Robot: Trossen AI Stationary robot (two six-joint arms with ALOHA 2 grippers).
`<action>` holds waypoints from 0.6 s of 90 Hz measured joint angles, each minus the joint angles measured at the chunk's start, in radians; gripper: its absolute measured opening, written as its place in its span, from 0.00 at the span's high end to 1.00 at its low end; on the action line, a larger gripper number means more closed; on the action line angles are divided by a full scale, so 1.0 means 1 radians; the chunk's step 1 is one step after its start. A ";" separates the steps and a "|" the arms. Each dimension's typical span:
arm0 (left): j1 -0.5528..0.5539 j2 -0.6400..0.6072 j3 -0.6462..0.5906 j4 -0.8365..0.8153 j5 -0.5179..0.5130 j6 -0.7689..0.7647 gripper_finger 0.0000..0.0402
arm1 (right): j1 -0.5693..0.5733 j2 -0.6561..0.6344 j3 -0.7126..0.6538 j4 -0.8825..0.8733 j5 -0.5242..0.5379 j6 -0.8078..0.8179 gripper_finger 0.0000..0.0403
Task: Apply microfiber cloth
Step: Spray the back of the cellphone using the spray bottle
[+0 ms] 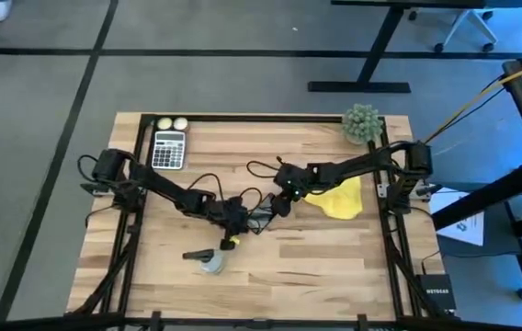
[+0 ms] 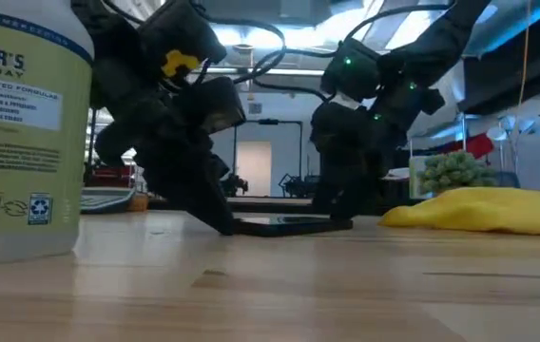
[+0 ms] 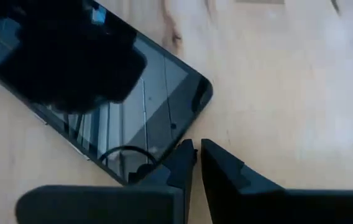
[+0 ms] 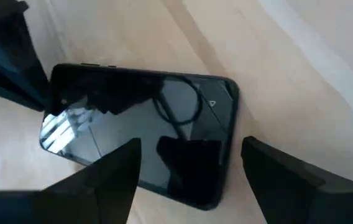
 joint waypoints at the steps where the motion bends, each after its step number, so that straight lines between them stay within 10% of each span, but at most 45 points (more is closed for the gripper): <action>1: 0.000 0.000 0.000 0.001 -0.002 -0.001 0.96 | 0.000 0.000 0.000 0.003 -0.004 0.000 0.36; 54: 0.004 0.009 -0.001 0.001 -0.059 0.019 0.96 | 0.008 -0.018 -0.009 0.074 -0.109 0.046 0.36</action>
